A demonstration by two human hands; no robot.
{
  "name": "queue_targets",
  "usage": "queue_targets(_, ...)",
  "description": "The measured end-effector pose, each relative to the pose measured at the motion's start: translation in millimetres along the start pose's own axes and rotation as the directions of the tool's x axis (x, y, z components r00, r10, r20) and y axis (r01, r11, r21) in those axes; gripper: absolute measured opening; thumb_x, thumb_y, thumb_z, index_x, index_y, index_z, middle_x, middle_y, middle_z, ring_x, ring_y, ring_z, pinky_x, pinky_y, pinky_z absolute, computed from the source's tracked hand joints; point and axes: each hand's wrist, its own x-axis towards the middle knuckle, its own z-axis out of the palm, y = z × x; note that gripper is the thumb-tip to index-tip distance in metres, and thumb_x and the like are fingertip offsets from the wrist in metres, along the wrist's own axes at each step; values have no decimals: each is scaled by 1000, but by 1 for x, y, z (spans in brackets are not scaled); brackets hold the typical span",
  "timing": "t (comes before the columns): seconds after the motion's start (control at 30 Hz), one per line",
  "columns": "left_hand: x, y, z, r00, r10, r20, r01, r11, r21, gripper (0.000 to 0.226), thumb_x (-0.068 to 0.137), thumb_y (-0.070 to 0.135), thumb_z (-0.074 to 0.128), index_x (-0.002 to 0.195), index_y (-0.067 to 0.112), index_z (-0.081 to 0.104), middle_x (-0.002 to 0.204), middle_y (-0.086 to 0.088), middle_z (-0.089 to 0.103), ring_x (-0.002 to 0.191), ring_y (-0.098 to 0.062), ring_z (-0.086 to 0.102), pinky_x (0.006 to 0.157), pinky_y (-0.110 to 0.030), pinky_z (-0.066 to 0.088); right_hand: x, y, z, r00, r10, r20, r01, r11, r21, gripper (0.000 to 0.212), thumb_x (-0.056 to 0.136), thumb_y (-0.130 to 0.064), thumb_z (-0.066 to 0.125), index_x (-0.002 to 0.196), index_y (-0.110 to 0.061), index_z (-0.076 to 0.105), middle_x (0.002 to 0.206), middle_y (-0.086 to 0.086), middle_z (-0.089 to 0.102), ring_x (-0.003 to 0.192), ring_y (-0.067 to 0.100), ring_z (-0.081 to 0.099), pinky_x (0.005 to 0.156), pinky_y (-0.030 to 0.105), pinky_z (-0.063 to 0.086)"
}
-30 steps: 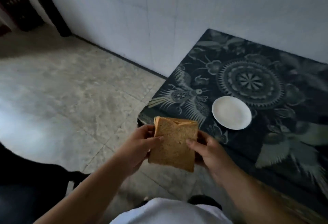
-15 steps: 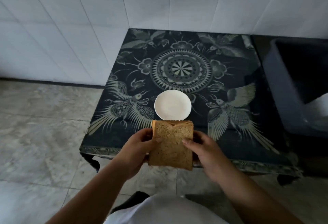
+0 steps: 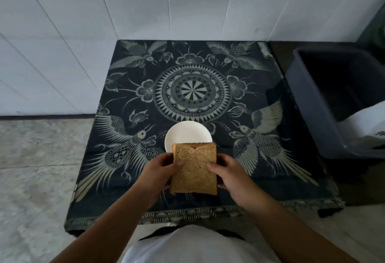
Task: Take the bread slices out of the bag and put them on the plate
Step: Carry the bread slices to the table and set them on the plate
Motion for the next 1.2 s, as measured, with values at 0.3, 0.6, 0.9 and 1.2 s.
queue_targets(0.3,70,26,-10,998,-65,-2,65,998,-21,28,88,13,67,115,14,61,98,-1,76,85,-18,73,61,-35,59,70,-26,8,999,39,-11,-40,999,-7,17,89,-21,68,99,-33,62,103,-9,71,88,6,67,60,24,49)
queue_targets(0.6,128,40,0,985,-84,-149,114,973,203,43,87,15,68,128,13,56,114,-6,68,103,-27,65,93,-53,52,139,-28,6,991,123,-62,-121,992,29,19,89,-15,67,101,-28,63,108,3,71,96,19,68,84,42,56)
queue_targets(0.9,168,40,3,972,-43,-231,136,903,408,37,88,20,62,125,19,59,108,-3,69,96,-24,66,85,-50,56,181,-27,14,976,177,-125,-181,983,-21,30,85,-24,70,111,-30,56,99,-3,69,87,15,69,69,34,57)
queue_targets(1.2,173,29,11,967,-32,-251,141,892,431,30,87,21,62,116,22,55,101,3,65,88,-13,64,62,-22,50,179,-30,20,971,232,-61,-234,972,-29,42,86,-27,67,122,-30,46,109,0,66,96,19,68,86,48,57)
